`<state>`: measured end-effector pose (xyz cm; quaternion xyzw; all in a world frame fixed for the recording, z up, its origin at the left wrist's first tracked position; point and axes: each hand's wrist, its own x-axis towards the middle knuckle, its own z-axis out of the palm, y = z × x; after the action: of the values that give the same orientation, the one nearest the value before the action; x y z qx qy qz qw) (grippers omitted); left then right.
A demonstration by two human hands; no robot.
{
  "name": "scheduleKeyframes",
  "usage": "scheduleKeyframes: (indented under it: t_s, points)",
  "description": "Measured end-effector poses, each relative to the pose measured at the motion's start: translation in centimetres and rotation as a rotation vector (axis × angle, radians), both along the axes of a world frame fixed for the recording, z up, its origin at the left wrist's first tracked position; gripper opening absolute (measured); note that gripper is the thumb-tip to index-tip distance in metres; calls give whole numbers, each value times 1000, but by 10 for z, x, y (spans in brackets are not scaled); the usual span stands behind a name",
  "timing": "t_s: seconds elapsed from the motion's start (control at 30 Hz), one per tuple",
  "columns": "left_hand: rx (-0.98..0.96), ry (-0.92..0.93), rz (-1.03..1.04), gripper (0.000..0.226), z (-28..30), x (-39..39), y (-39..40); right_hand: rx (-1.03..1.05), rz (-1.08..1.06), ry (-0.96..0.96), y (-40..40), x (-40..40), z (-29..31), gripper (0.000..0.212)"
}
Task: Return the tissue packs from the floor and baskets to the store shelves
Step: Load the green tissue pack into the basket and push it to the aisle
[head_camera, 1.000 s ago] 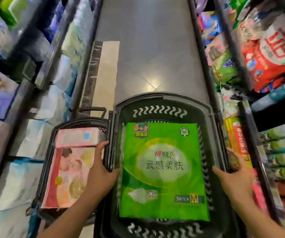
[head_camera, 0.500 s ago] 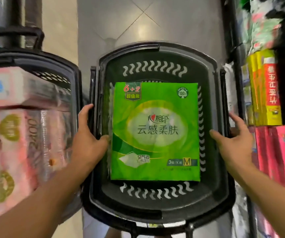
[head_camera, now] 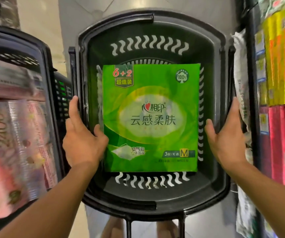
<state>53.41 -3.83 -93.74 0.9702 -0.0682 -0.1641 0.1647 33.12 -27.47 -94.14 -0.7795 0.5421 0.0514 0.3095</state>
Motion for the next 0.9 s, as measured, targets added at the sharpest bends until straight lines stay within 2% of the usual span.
scheduleKeyframes:
  t_s: [0.23,0.47,0.53,0.6,0.67,0.77,0.83,0.9]
  points:
    - [59,-69,-112,94,-5,-1,1,-11,23,34,2,1,4,82]
    - [-36,101,-78,90,6,5,1,-70,38,70,3,2,4,81]
    - [-83,77,-98,78,14,12,-3,-103,20,65,5,5,4,80]
    - [-88,-75,-241,64,26,26,-17,-231,-28,40,15,6,9,78]
    - [-98,-85,-431,48,33,41,-42,-363,-123,-80,41,4,24,68]
    - [-24,84,-676,43,35,67,-90,-199,-196,-381,97,7,44,44]
    - [59,72,-813,49,31,83,-119,-84,-205,-381,114,10,40,41]
    - [127,101,-927,64,30,96,-144,52,-365,-321,114,11,25,49]
